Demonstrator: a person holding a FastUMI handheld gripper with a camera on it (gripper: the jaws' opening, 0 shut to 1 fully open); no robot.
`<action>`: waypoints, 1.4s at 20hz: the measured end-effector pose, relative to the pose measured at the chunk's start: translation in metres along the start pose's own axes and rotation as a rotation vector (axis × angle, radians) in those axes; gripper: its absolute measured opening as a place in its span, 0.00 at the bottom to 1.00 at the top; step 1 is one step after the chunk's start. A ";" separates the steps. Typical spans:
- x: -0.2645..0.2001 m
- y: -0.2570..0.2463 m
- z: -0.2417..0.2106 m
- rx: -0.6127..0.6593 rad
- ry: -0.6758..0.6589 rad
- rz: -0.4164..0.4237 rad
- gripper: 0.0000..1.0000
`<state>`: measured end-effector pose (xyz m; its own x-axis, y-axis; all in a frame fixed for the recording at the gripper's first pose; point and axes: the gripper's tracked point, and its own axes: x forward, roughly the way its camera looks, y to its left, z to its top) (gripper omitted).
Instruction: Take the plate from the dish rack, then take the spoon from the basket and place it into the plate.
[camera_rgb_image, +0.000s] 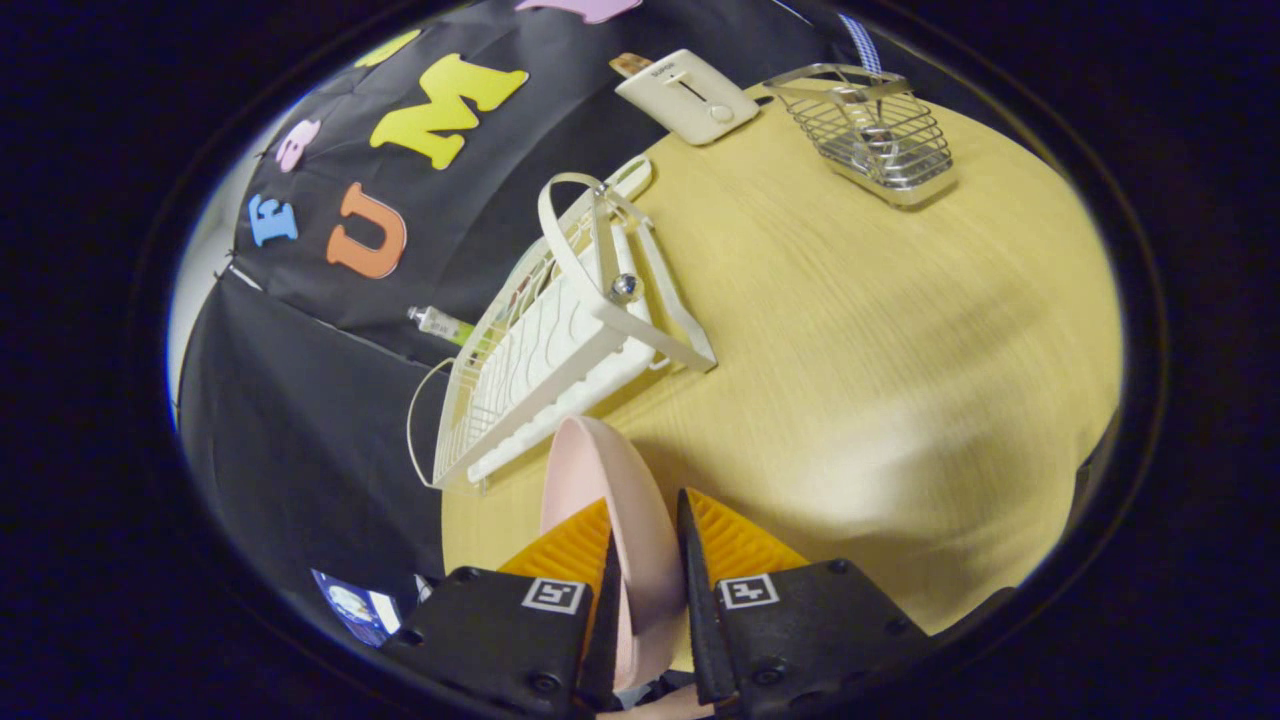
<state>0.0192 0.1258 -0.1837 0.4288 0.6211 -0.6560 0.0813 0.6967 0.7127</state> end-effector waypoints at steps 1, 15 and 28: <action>-0.001 -0.005 0.005 -0.029 -0.020 -0.022 0.40; -0.116 -0.019 0.061 -0.441 -0.556 -0.239 0.96; -0.196 -0.094 0.146 -0.572 -0.881 -0.356 1.00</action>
<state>0.0586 -0.1139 -0.0861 0.9718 0.0382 -0.2329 -0.0030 0.9887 0.1496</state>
